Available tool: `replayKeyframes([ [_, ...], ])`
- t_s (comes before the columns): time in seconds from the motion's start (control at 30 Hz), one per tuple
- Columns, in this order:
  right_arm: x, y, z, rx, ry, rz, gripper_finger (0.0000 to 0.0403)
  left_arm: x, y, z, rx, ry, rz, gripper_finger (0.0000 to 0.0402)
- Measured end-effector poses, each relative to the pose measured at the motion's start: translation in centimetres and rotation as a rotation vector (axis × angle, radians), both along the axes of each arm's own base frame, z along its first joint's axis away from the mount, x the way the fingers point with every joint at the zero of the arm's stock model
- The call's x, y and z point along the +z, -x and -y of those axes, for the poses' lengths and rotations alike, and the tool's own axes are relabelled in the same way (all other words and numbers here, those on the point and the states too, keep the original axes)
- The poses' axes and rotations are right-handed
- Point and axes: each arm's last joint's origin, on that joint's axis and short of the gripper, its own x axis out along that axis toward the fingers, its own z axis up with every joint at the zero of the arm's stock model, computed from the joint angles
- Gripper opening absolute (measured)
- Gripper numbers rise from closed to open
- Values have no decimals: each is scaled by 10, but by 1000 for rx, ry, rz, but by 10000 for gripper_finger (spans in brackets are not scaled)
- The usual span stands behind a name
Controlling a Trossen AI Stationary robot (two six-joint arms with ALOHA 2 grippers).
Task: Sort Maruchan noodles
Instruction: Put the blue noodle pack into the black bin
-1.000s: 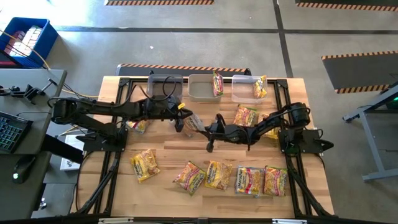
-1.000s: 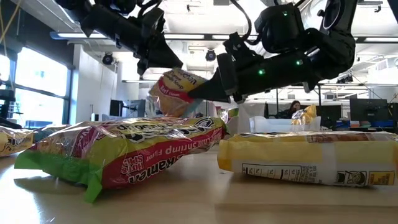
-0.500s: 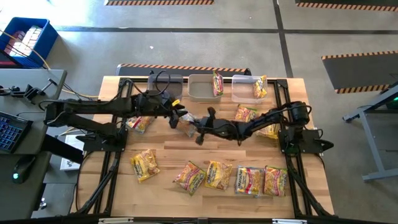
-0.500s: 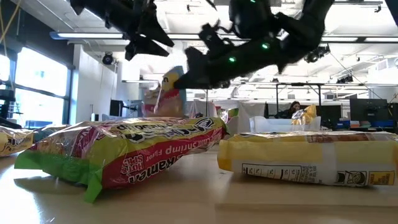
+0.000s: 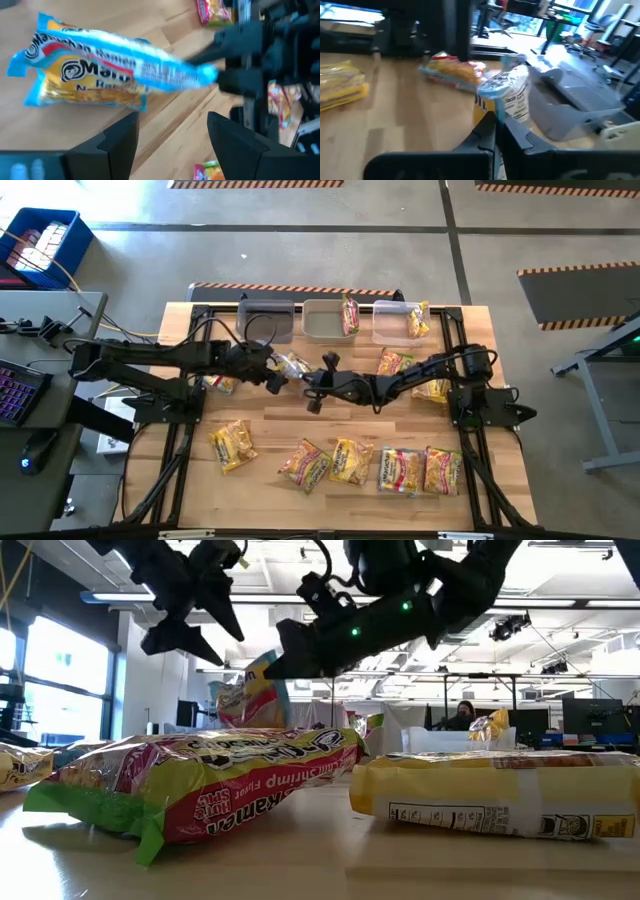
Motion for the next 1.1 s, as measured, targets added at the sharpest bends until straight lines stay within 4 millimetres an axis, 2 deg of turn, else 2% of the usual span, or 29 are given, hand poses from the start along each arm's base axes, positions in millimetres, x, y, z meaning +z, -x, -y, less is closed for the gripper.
replayKeyframes([
  [0.2,-14,-4,-13,45,2,17,0,-1,0,1,121,47,2,228],
  [0.43,-10,-5,-15,51,0,60,0,-11,6,3,224,161,-89,228],
  [0.67,-10,-5,-17,94,-12,60,0,-26,4,10,358,247,-27,228],
  [0.9,-10,-5,-17,98,-13,61,0,-21,0,0,454,267,65,228],
  [1.1,-10,-5,-19,123,-19,61,0,-23,3,-11,525,282,60,228],
])
